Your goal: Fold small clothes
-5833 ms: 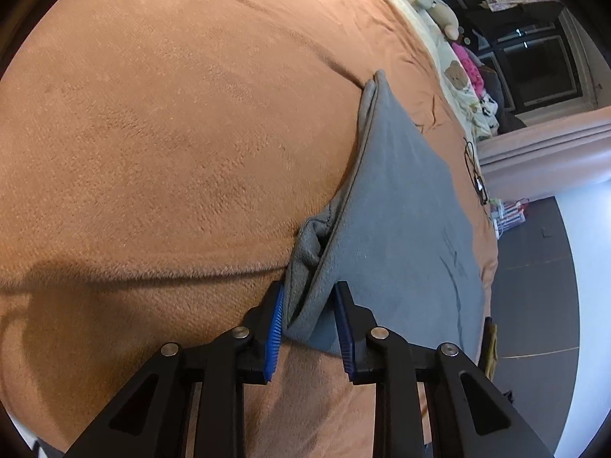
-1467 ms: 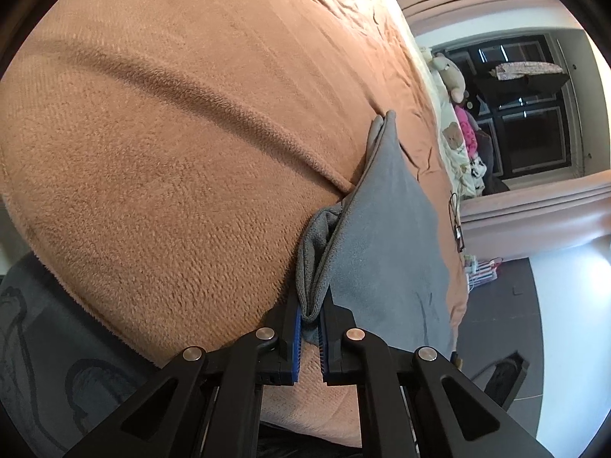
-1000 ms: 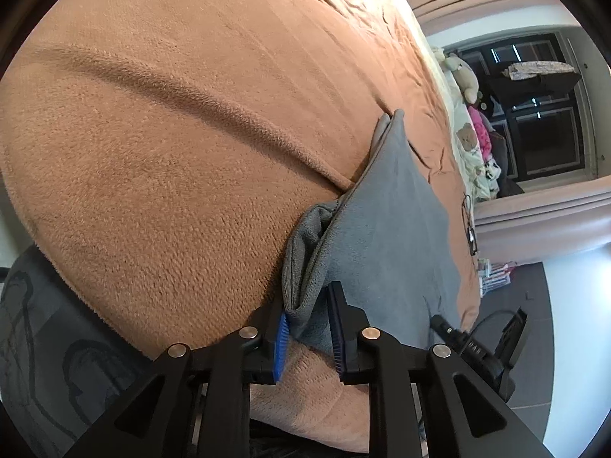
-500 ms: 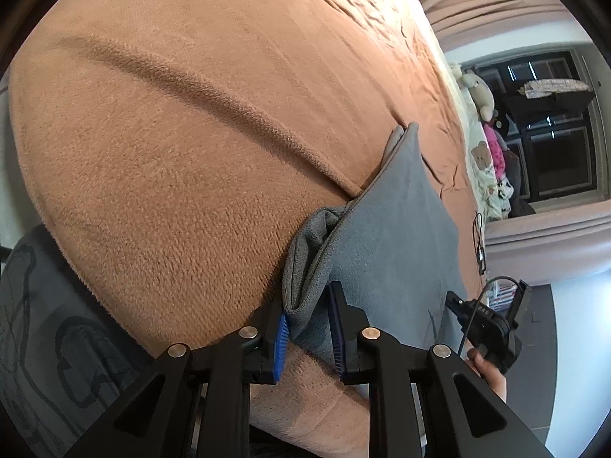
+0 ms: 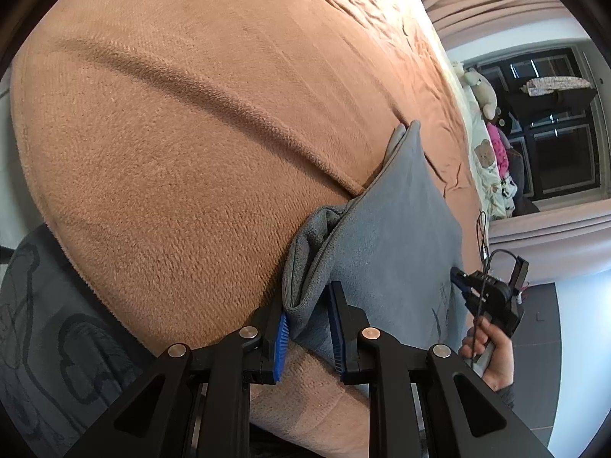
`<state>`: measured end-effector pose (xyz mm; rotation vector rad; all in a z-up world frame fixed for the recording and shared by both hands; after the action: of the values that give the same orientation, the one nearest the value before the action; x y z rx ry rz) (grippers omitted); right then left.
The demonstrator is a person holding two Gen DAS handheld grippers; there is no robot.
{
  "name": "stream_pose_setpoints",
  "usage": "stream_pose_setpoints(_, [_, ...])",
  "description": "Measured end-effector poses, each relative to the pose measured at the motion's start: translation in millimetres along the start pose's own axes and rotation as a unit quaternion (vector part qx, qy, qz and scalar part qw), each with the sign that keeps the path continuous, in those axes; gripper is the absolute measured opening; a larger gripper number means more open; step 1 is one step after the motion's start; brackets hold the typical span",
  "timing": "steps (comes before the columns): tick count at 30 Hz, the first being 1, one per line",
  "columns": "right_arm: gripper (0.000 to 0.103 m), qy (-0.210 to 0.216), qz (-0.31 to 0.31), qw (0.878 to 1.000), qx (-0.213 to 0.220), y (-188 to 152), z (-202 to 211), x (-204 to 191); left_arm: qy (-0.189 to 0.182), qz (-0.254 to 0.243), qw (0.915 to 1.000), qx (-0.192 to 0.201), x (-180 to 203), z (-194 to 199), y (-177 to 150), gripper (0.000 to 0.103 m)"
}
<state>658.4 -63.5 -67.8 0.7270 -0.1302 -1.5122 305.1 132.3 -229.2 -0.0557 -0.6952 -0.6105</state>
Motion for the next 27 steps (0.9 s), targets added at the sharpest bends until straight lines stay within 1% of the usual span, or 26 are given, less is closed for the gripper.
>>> stream_pose_setpoints(3, [0.009, 0.009, -0.011, 1.0, 0.006, 8, -2, 1, 0.0, -0.002, 1.0, 0.001, 1, 0, -1, 0.02])
stream_pose_setpoints(6, [0.009, 0.012, -0.011, 1.0, 0.027, 16, -4, 0, -0.003, -0.001, 1.0, 0.0, 1, -1, -1, 0.02])
stream_pose_setpoints(10, [0.009, 0.018, -0.024, 0.999, 0.014, 8, 2, -1, -0.004, 0.003, 1.0, -0.004, 0, -2, 0, 0.02])
stream_pose_setpoints(12, [0.009, 0.026, -0.019, 0.999, 0.005, 3, 10, -4, -0.006, 0.006, 0.9999, -0.005, 0, -3, 1, 0.02])
stream_pose_setpoints(14, [0.009, 0.021, 0.004, 1.0, -0.001, -8, 22, -9, -0.012, 0.012, 0.9998, -0.008, -1, -3, 2, 0.02])
stream_pose_setpoints(18, [0.009, 0.029, 0.022, 0.999, -0.019, -31, 42, -13, -0.026, 0.031, 0.999, -0.018, -5, -4, 4, 0.02])
stream_pose_setpoints(20, [0.009, 0.025, 0.035, 0.999, -0.026, -42, 51, -16, -0.03, 0.038, 0.9986, -0.022, -6, -3, 5, 0.02])
stream_pose_setpoints(24, [0.009, 0.021, 0.055, 0.998, -0.03, -65, 67, -21, -0.028, 0.036, 0.9987, -0.021, -5, -2, 5, 0.02])
stream_pose_setpoints(27, [0.009, 0.025, 0.06, 0.997, -0.033, -89, 76, -22, -0.026, 0.032, 0.999, -0.018, -4, -2, 5, 0.02])
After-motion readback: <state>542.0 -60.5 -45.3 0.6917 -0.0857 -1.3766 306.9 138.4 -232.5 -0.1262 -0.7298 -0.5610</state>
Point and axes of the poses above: each gripper's, at about its wrist camera, not at the fingertips, and z roughly against the way its jaws point, x to its right, y to its top, the point moved 5 cm from there along -z, roughly the way its jaws point, and after that the axes turned 6 degrees about y, right-handed, at the moved point
